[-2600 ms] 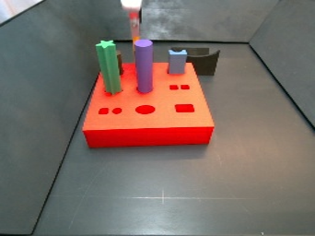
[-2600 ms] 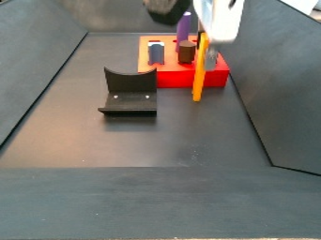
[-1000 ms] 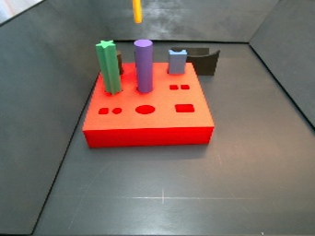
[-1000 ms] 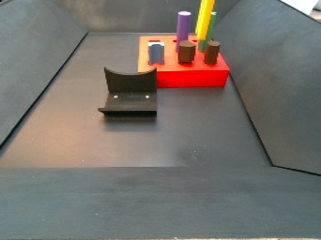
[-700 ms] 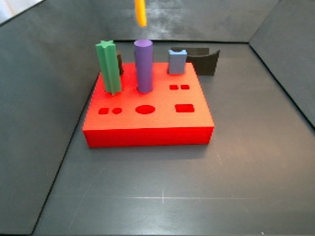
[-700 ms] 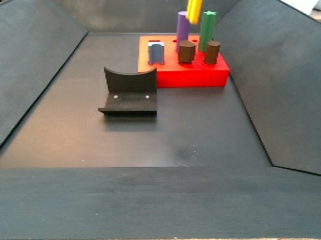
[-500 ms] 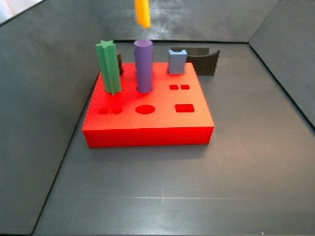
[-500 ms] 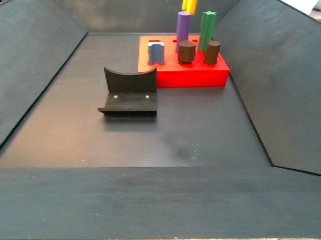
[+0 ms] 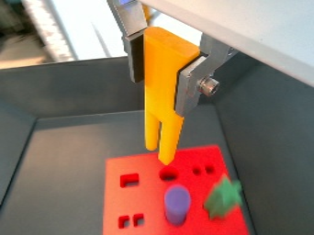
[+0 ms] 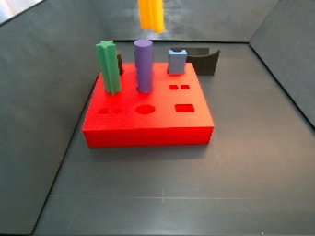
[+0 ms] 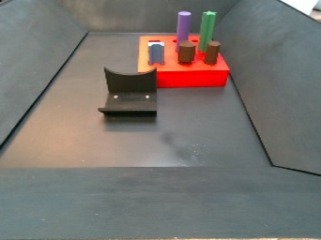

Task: Pick up the square-circle object. Move up. Rotate the square-circle object. Move to above the board. Insert the square-circle object.
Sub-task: Move to above the board.

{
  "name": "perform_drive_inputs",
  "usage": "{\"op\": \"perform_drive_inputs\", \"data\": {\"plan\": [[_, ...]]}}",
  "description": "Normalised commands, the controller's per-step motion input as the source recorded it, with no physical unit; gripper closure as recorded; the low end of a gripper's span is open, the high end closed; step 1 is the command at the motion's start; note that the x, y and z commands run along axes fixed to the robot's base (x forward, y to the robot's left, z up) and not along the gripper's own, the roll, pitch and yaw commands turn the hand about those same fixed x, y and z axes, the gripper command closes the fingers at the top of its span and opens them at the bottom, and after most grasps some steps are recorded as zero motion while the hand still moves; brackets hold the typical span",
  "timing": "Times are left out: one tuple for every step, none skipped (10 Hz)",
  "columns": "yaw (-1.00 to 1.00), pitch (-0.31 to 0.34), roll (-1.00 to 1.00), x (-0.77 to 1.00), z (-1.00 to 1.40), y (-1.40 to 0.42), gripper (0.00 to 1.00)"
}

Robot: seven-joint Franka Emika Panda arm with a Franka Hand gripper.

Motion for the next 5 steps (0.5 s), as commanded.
{"op": "perform_drive_inputs", "data": {"plan": [[1.00,0.180,0.06,0.16,0.08,-0.32,1.00],[1.00,0.188,0.07,0.10,0.05,-0.17,1.00],[1.00,0.191,0.07,0.08,0.04,-0.13,1.00],[1.00,0.207,0.08,0.07,0.03,-0.08,1.00],[1.00,0.223,0.09,0.08,0.02,-0.07,1.00]]}}
